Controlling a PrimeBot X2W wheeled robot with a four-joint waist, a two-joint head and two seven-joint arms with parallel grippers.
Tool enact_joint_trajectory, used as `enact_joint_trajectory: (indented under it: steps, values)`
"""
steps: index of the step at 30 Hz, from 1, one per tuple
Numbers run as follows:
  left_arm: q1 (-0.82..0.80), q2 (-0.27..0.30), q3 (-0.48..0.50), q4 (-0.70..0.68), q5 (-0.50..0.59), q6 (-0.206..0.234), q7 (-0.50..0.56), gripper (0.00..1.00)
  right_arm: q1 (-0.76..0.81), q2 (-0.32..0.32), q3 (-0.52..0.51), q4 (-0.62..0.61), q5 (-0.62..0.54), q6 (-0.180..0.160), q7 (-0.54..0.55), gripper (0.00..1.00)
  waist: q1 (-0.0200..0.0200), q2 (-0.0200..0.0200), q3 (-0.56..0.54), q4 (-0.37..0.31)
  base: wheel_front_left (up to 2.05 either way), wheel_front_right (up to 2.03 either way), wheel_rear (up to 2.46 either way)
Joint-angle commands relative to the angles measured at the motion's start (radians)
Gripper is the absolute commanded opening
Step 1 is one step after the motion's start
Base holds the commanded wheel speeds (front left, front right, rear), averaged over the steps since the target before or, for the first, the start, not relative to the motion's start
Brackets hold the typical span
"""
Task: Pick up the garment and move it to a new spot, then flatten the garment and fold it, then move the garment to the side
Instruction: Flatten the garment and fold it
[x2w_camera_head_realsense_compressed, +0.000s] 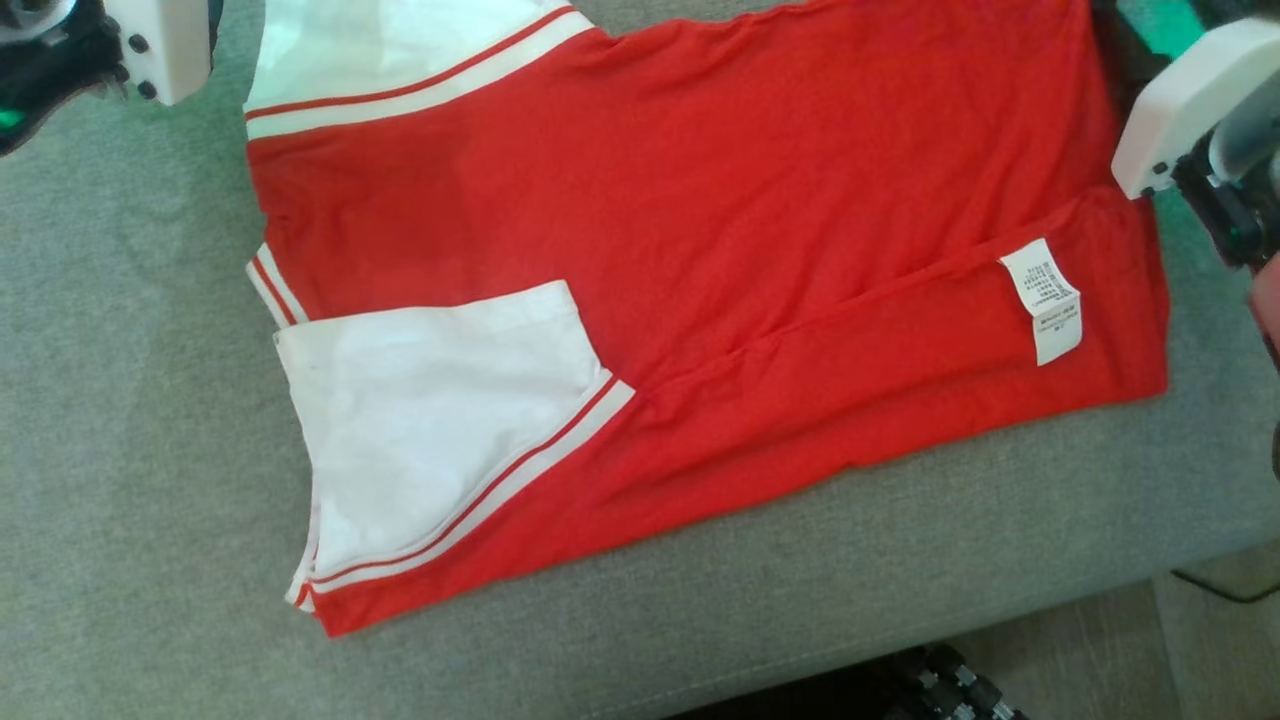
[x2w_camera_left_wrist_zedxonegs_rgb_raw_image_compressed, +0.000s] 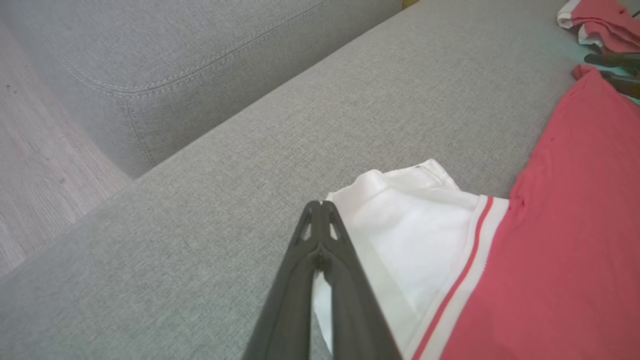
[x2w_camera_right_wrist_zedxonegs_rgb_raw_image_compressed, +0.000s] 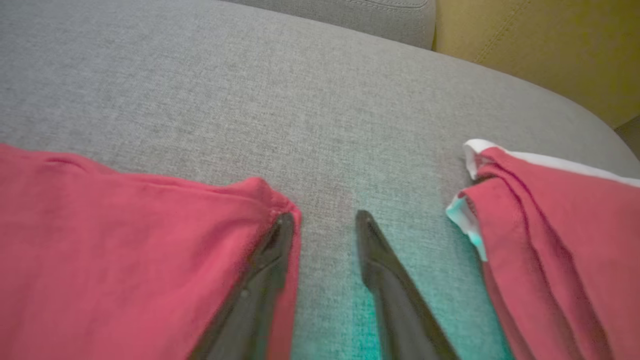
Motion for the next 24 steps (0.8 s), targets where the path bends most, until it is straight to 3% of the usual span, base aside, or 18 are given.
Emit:
enact_joint_trajectory:
  steps: [1,4,8,16,21,23,24]
  values:
    - [-0.061,0.04,0.038,-0.015,-0.007,0.002,-0.011,0.0,0.005,-0.008,0.021,0.001,0.015,0.007,0.012,0.4,0.0,0.0,-0.001,0.003,0.0,0.0,0.0]
    - [-0.065,0.044,0.019,-0.009,-0.019,0.002,-0.024,0.0,-0.006,-0.009,0.056,0.017,0.044,0.007,0.024,0.0,0.0,0.0,-0.007,0.006,0.0,0.0,0.0]
    - [-0.071,0.047,0.0,-0.003,-0.031,0.002,-0.047,0.0,-0.012,-0.018,0.093,0.02,0.1,0.007,0.048,0.0,0.0,0.0,-0.019,0.008,0.0,0.0,0.0]
    - [-0.096,0.056,-0.034,-0.021,0.013,0.002,-0.177,0.0,-0.044,-0.061,0.129,0.002,0.145,0.007,-0.03,0.0,0.0,0.0,-0.041,0.014,0.0,0.0,0.0]
    - [-0.101,0.051,-0.049,-0.01,0.012,0.002,-0.224,0.0,-0.044,-0.063,0.133,0.005,0.214,0.007,-0.021,0.0,0.0,0.0,-0.058,0.022,0.0,0.0,0.0]
    - [-0.102,0.047,-0.054,-0.01,0.009,0.002,-0.22,0.0,-0.047,-0.067,0.139,0.011,0.233,0.007,-0.006,0.87,0.0,0.0,-0.058,0.028,0.0,0.0,0.0]
    - [-0.103,0.045,-0.056,-0.01,0.007,0.002,-0.218,0.0,-0.048,-0.069,0.146,0.015,0.238,0.007,0.003,1.0,0.0,0.0,-0.056,0.032,0.0,0.0,0.0]
